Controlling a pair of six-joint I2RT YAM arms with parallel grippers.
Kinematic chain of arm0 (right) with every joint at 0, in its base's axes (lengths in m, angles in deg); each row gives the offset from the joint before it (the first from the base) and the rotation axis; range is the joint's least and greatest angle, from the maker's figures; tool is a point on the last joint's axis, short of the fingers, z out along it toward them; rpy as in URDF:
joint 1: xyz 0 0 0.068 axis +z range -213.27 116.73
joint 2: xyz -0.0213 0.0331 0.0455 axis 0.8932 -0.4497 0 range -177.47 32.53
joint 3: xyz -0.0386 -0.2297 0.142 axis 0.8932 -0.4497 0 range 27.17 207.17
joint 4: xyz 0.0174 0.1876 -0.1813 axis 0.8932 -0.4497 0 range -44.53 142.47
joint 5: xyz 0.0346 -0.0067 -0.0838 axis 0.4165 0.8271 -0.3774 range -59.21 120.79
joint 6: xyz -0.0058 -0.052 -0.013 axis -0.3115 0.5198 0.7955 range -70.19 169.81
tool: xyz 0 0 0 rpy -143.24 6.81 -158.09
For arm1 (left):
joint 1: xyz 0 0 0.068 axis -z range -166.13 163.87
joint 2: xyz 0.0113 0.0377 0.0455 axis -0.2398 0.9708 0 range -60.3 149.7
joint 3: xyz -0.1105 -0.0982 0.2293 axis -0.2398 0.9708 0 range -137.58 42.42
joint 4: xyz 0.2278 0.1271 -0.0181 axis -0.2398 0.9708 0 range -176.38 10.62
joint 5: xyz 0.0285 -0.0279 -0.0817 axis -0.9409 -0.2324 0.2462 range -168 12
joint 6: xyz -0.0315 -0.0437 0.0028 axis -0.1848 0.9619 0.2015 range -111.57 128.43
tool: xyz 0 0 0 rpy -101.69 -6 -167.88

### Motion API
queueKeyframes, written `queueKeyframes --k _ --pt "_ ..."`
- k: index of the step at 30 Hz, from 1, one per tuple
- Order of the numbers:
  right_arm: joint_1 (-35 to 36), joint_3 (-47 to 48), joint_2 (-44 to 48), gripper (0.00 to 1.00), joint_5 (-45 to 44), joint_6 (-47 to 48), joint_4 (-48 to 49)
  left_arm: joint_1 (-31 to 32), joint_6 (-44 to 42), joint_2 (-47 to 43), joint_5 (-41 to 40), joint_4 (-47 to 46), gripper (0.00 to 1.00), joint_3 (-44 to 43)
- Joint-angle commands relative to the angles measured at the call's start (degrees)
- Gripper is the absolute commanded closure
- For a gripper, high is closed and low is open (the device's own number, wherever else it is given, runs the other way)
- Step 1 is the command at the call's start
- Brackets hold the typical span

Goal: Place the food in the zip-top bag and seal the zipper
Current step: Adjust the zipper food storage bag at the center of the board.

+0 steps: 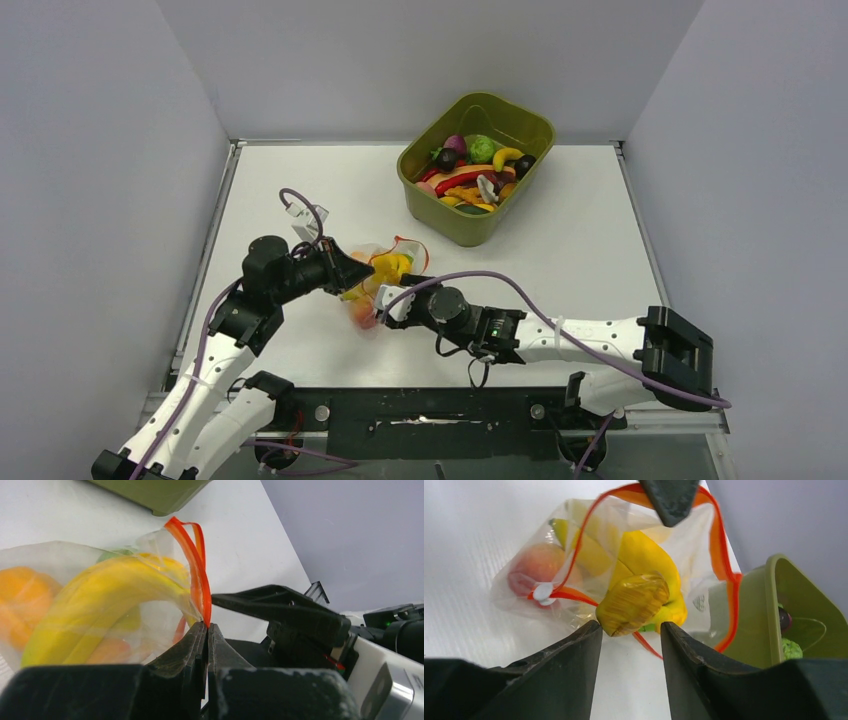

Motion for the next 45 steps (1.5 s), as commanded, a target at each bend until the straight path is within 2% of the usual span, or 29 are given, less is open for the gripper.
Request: queueKeyframes --k 1,10,16,23,26,28,31,36,38,40,43,45 --pt "-2.91 -0.28 1.63 0.53 0.56 -4.25 6.45 -0.31 -0.32 -0.39 3.53 -4.56 1.00 -0.99" --pt "-6.36 2.16 0.93 0.52 8.67 -8.08 7.17 -0.33 0.32 -0.08 8.37 -8.31 1.00 0.28" --pt "-6.57 4.20 -0.96 0.58 15.00 -15.02 10.45 -0.33 0.49 0.44 8.47 -9.22 1.00 0.38" --pt "-7.00 3.06 -2.84 0.62 13.06 -21.79 9.94 -0.41 0.52 0.22 7.08 -8.91 1.00 0.36" --pt "-7.57 3.75 0.02 0.57 11.90 -24.80 6.55 -0.48 0.33 0.14 6.57 -8.40 1.00 0.38" --pt "-8.15 5.68 2.62 0.51 10.57 -29.00 0.85 -0.51 0.24 0.22 6.23 -8.11 1.00 0.38" --pt "-8.83 8.13 6.52 0.45 6.29 -39.50 -7.08 -0.59 0.21 0.05 5.72 -7.88 1.00 0.38" --pt "-8.99 9.18 11.60 0.45 -5.82 -60.59 -21.90 -0.68 0.22 -0.06 5.02 -7.83 1.00 0.30" --pt "-9.79 9.56 12.33 0.48 -8.66 -69.30 -27.71 -0.76 0.23 -0.13 4.81 -7.79 1.00 0.36" --pt "-10.55 9.50 12.35 0.57 -8.63 -74.78 -30.30 -0.77 0.34 -0.13 4.78 -7.85 1.00 0.38" --pt "-11.57 8.63 11.52 0.71 -6.29 -79.52 -29.40 -0.77 0.63 -0.13 4.77 -7.96 1.00 0.38" --pt "-13.07 7.43 10.71 0.77 -2.89 -81.86 -26.80 -0.77 0.82 -0.22 4.66 -8.01 1.00 0.38"
